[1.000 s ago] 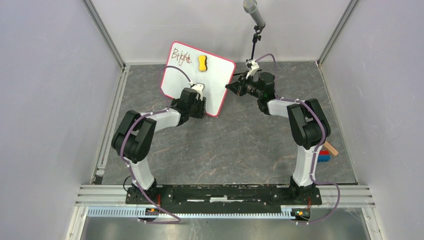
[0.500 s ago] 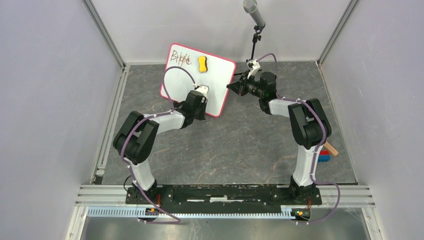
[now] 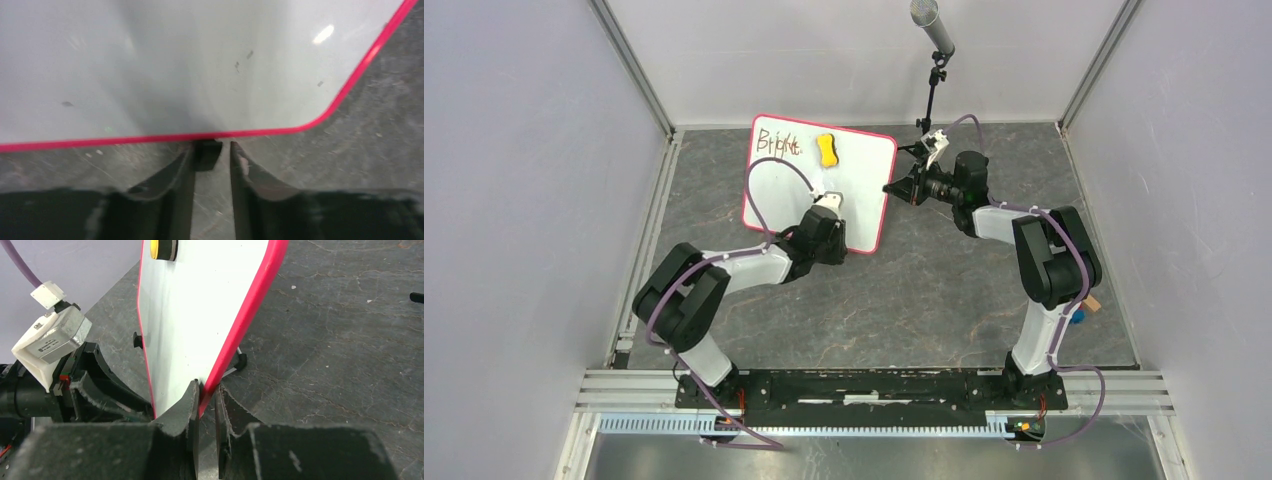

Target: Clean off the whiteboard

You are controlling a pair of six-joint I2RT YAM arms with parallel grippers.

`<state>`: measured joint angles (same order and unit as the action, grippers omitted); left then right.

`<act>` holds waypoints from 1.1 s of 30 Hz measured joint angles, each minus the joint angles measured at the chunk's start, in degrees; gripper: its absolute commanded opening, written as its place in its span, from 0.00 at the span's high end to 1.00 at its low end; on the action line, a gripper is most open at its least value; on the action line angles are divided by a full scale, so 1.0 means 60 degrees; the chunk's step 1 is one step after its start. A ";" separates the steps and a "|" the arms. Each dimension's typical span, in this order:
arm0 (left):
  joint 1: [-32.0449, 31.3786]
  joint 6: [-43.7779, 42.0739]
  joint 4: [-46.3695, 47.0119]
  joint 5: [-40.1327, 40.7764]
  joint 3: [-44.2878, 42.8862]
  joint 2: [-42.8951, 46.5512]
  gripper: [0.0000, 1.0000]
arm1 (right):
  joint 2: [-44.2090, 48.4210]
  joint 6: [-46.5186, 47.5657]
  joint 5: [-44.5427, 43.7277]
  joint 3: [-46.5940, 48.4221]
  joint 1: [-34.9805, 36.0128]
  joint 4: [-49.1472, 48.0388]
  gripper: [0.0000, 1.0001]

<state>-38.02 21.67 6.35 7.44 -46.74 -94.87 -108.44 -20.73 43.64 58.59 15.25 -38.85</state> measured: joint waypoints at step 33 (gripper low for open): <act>0.1315 -0.0973 -0.2138 0.1865 -0.6120 -0.0550 0.32 | 0.0004 0.0044 0.0131 0.0000 -0.0007 -0.0022 1.00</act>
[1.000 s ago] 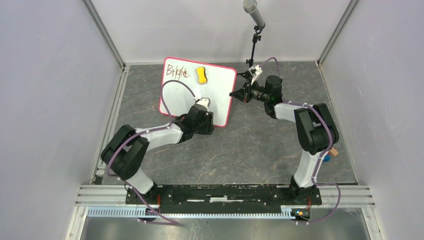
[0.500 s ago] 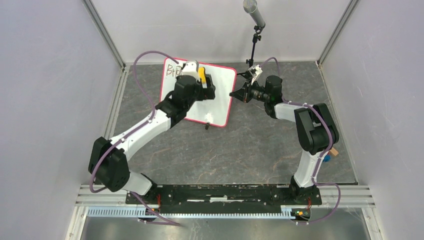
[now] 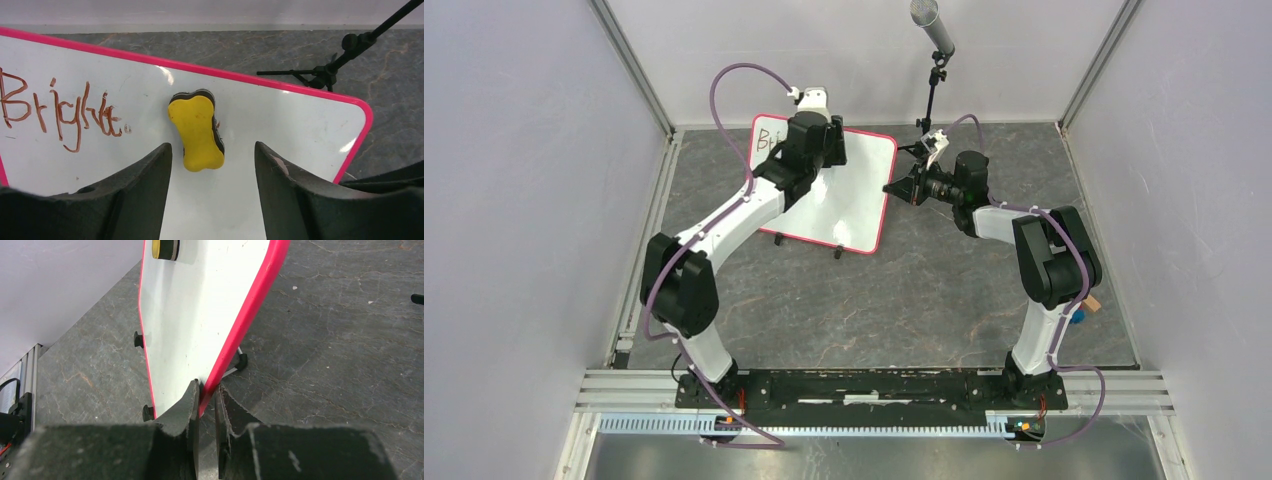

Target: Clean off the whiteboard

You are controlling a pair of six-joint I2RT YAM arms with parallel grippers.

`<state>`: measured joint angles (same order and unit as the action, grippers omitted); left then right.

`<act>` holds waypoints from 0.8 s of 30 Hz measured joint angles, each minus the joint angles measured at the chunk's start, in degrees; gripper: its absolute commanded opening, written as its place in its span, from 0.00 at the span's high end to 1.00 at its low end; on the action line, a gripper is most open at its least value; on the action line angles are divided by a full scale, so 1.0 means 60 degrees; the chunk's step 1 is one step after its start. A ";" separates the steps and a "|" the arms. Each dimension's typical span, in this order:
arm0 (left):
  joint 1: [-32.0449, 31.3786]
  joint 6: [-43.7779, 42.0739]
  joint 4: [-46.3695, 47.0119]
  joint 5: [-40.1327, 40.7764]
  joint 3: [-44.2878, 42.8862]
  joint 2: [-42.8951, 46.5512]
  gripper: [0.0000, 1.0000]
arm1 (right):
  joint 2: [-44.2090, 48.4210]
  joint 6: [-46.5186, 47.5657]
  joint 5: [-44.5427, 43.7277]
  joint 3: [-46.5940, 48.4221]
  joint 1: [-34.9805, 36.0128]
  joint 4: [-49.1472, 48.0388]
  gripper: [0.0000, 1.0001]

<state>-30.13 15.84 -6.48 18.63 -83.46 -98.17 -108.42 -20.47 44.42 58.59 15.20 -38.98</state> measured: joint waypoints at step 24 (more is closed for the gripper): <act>0.0331 0.0004 -0.0743 0.0372 -0.1009 -0.1348 0.53 | 0.0000 -0.0004 0.0025 -0.0022 0.0000 -0.0069 1.00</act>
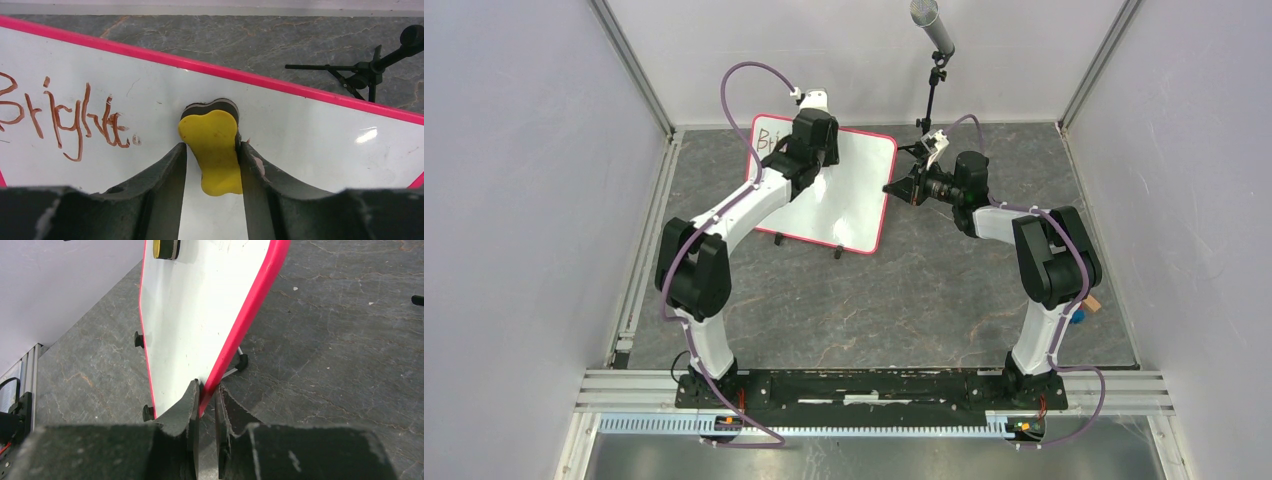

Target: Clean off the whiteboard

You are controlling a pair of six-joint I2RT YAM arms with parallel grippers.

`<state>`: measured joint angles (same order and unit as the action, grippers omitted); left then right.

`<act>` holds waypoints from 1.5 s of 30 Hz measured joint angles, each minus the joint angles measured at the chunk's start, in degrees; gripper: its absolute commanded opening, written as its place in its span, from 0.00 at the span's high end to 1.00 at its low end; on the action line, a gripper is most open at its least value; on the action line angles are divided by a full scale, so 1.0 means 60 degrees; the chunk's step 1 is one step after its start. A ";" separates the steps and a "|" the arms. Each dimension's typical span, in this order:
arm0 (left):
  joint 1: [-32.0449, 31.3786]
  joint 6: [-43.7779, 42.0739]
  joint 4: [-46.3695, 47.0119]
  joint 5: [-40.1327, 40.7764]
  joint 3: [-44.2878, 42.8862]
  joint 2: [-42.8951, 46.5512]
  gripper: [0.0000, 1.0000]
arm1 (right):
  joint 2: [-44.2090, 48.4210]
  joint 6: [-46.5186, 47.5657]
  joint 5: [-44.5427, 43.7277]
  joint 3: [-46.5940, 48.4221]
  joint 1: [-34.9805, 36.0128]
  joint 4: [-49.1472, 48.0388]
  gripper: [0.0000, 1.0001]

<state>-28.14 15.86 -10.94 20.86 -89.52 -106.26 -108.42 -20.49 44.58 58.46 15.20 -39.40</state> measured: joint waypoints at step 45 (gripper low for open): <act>0.1942 -0.0229 -0.0233 -0.0991 -0.0499 -0.0339 0.74 | -0.0004 -0.0040 -0.0142 -0.0033 0.0051 0.0004 1.00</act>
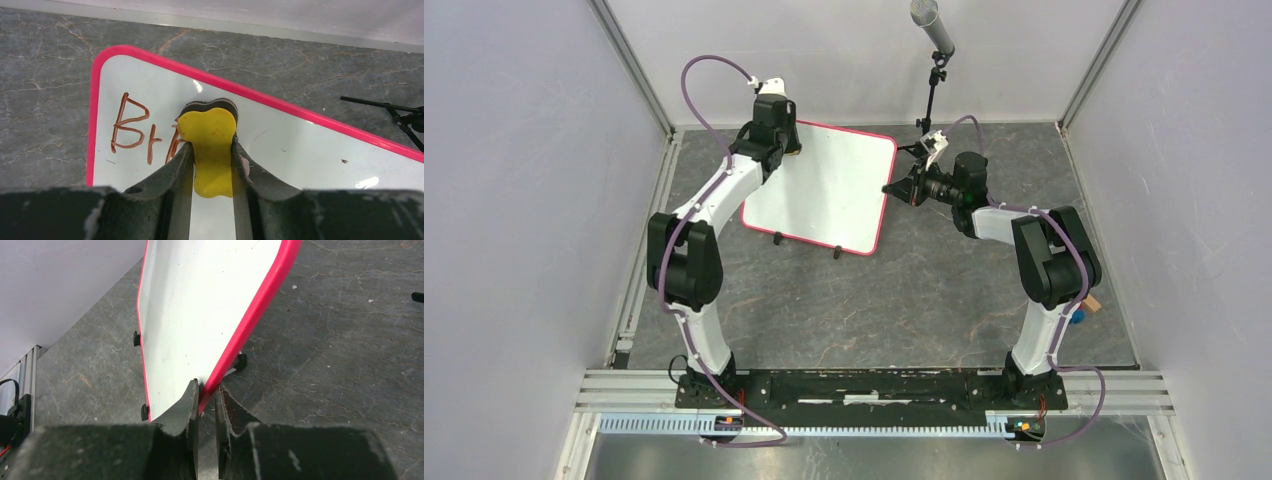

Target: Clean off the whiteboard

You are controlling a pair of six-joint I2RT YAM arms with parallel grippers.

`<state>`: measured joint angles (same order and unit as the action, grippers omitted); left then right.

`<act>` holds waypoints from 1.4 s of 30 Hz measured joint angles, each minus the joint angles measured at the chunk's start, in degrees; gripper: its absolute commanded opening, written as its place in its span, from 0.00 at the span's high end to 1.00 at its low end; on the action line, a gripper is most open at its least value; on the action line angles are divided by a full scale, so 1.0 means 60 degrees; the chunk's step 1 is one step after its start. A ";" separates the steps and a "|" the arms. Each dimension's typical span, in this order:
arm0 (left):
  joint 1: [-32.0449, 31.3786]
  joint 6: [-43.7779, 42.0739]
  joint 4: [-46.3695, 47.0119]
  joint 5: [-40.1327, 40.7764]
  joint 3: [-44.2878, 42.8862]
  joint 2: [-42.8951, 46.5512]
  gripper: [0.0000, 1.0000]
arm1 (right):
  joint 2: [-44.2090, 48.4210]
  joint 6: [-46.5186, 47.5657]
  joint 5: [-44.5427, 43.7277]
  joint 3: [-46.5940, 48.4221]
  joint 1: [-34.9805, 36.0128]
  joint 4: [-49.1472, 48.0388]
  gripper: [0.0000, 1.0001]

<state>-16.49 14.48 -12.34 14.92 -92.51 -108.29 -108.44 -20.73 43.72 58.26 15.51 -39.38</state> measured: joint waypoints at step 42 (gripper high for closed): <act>-0.0197 0.0244 0.0280 0.1082 0.0984 0.0288 0.76 | 0.0004 0.0033 0.0127 0.0000 0.0029 0.0120 1.00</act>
<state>-17.67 15.94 -10.66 21.41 -86.61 -106.56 -108.42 -20.53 44.49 58.26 15.68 -38.65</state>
